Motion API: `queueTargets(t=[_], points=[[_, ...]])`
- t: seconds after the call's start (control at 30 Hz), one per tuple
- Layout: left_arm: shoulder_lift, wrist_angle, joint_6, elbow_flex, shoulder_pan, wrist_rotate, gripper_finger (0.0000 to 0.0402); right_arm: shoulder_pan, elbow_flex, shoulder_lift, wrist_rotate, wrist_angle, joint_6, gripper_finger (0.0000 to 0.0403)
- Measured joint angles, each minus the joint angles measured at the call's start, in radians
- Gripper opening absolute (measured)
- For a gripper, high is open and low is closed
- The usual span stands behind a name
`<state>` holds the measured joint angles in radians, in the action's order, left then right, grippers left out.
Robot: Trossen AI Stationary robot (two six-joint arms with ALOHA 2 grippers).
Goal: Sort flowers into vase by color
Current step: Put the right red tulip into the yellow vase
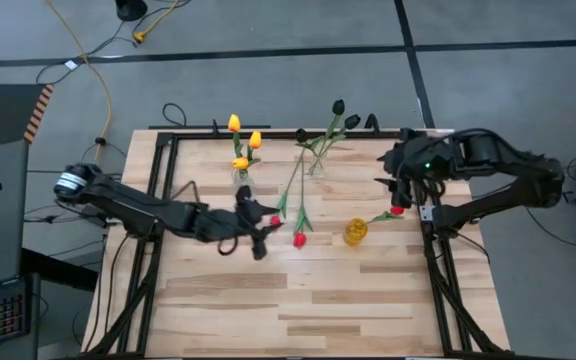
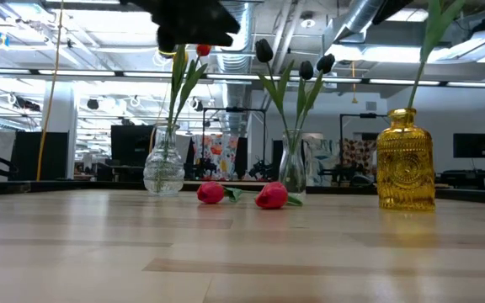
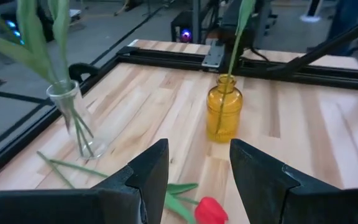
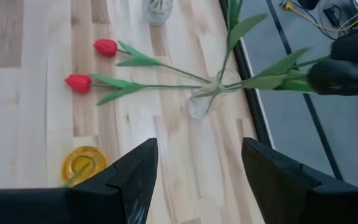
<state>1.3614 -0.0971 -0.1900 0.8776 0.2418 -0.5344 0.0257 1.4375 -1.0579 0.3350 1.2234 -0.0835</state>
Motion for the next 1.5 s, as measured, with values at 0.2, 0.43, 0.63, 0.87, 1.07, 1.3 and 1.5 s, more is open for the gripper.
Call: queueTargets(t=[0.2,0.43,0.63,0.87,1.07,1.3,1.5], points=[[0.216,0.024,-0.032,0.177,-0.003,-0.079,0.0160,-0.013,-0.157,0.043,0.000,-0.151,0.000,0.0260],[0.437,0.064,-0.068,0.373,-0.028,-0.108,0.0160,-0.013,-0.233,0.045,0.001,-0.174,-0.001,0.0260],[0.524,0.065,-0.067,0.460,-0.041,-0.103,0.0160,-0.013,-0.234,0.058,0.005,-0.210,-0.007,0.0260],[0.517,0.093,-0.122,0.465,-0.043,-0.135,0.0160,-0.012,-0.233,0.083,0.048,-0.239,-0.007,0.0260],[0.513,0.166,-0.218,0.465,-0.056,-0.152,0.0160,-0.012,-0.233,0.103,0.089,-0.276,-0.036,0.0260],[0.522,0.308,-0.482,0.465,-0.096,-0.146,0.0160,-0.013,-0.233,0.159,0.088,-0.252,-0.057,0.0260],[0.586,0.319,-0.567,0.463,-0.141,-0.077,0.0160,-0.012,-0.233,0.189,0.088,-0.250,-0.056,0.0260]])
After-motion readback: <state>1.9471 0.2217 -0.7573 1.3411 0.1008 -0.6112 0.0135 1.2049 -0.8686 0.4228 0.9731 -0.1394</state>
